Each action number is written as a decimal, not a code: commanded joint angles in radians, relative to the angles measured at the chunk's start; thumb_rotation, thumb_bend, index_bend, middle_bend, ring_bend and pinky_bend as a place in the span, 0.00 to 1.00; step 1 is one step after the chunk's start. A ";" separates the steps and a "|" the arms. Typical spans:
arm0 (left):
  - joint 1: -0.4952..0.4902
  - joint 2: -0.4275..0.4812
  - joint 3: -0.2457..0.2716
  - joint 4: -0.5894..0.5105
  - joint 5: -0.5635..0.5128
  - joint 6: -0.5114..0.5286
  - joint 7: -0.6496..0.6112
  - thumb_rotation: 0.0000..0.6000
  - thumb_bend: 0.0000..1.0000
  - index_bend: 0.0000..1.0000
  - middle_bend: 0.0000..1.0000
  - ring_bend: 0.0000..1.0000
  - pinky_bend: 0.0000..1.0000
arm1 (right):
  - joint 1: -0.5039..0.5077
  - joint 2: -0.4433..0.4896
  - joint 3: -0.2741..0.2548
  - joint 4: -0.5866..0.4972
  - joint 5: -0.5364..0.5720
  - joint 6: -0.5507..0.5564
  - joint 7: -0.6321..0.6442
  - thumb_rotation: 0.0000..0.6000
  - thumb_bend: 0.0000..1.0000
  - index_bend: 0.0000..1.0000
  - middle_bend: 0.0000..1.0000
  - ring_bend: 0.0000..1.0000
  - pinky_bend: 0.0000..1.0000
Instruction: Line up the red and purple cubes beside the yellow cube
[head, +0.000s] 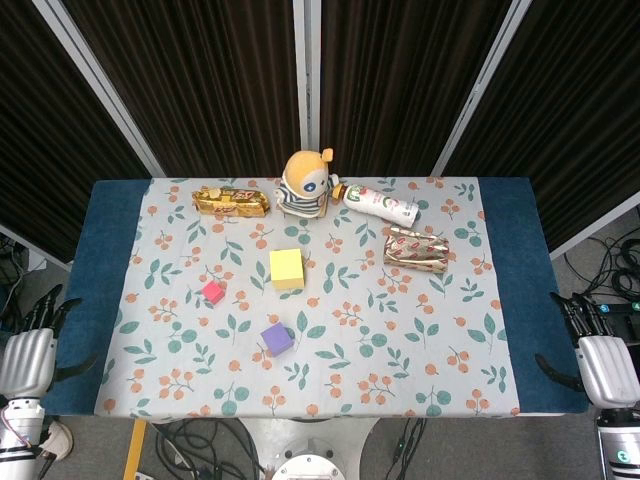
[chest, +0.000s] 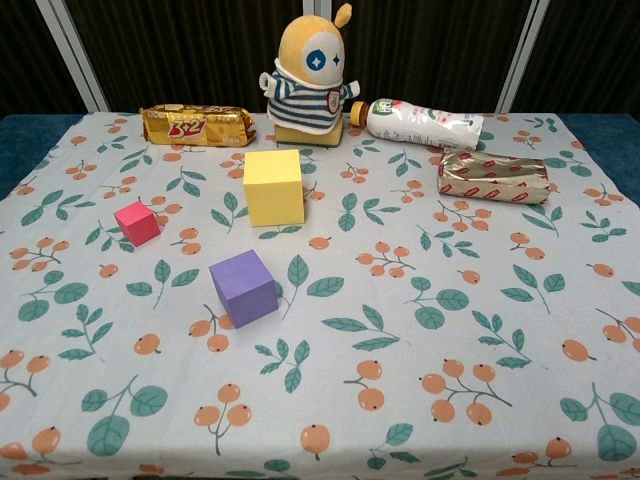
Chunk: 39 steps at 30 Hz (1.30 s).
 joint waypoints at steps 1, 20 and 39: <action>-0.001 0.001 0.000 -0.001 0.001 -0.002 -0.002 1.00 0.21 0.24 0.12 0.08 0.16 | 0.001 0.001 0.001 0.000 -0.002 0.002 0.001 1.00 0.15 0.04 0.13 0.00 0.10; -0.149 0.038 0.028 0.046 0.240 -0.137 -0.266 1.00 0.18 0.28 0.17 0.12 0.17 | 0.000 0.016 0.003 0.014 -0.021 0.024 0.021 1.00 0.15 0.04 0.13 0.00 0.10; -0.504 -0.193 0.075 0.284 0.534 -0.347 -0.347 1.00 0.21 0.30 0.23 0.17 0.19 | -0.009 0.027 0.001 0.007 -0.006 0.026 0.015 1.00 0.15 0.04 0.13 0.00 0.10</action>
